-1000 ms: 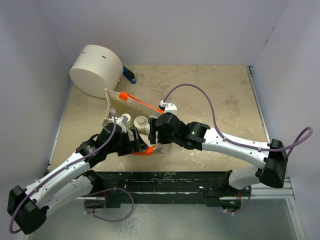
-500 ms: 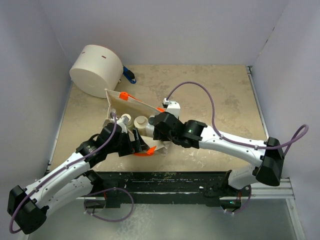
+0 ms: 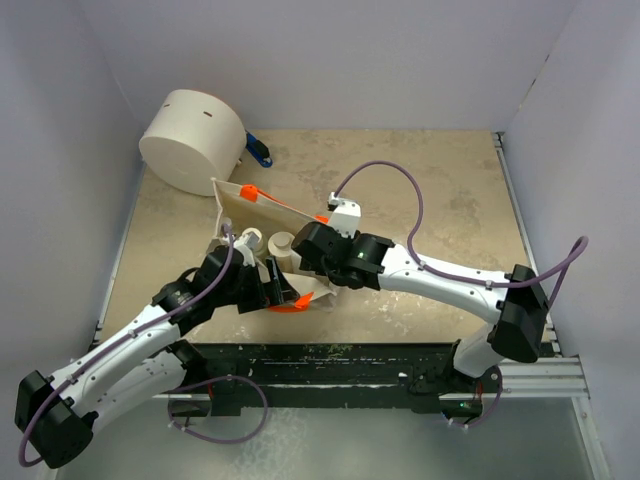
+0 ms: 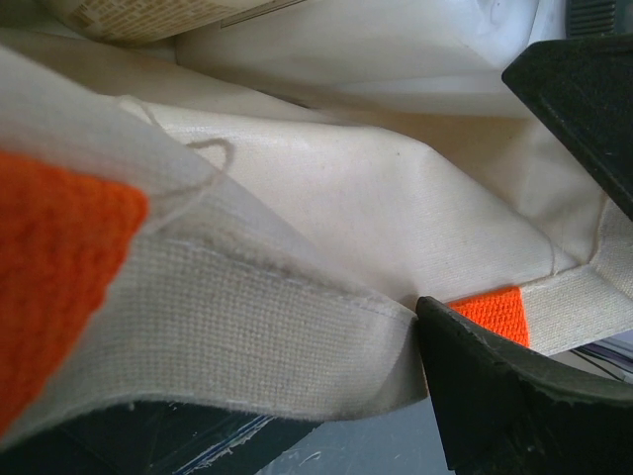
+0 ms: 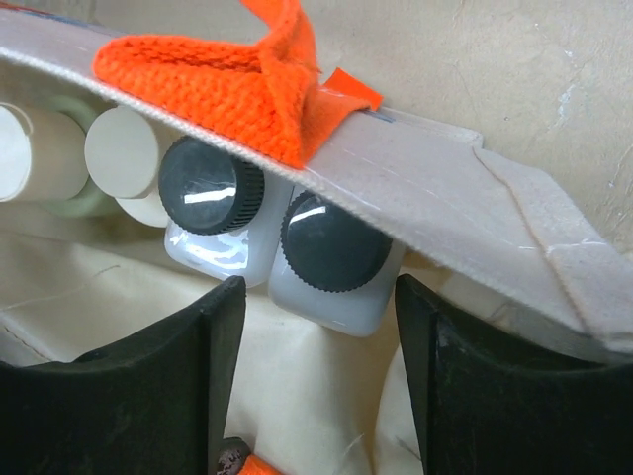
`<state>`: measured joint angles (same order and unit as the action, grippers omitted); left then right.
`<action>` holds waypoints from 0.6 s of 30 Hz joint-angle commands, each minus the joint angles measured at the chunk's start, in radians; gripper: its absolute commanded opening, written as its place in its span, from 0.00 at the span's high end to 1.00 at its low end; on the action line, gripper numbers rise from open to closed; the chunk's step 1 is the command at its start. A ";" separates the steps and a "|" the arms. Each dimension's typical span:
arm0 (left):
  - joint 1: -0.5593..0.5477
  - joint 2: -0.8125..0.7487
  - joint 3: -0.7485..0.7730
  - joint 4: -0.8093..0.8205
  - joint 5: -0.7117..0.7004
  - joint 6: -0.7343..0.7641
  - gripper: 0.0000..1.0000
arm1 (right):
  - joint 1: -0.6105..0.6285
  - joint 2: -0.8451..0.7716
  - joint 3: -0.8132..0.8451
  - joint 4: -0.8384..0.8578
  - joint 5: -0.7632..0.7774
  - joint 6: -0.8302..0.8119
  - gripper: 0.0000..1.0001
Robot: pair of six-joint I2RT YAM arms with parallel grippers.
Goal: Take the personal care products out of the canvas bag
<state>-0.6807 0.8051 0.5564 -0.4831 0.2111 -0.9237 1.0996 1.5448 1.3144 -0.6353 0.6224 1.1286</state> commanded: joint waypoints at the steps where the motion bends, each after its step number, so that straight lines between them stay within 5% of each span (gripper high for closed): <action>1: -0.012 -0.009 0.005 -0.050 0.099 0.048 0.01 | -0.028 0.053 0.018 -0.079 0.056 0.020 0.34; 9: -0.013 -0.018 0.025 -0.065 0.093 0.046 0.01 | -0.029 0.103 -0.010 -0.152 0.056 0.074 0.42; 18: -0.012 -0.001 0.010 -0.039 0.093 0.033 0.01 | -0.051 0.050 -0.076 -0.159 0.074 0.104 0.40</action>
<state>-0.6811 0.7933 0.5587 -0.4919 0.2176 -0.9249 1.0985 1.5707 1.3029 -0.6575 0.6468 1.1885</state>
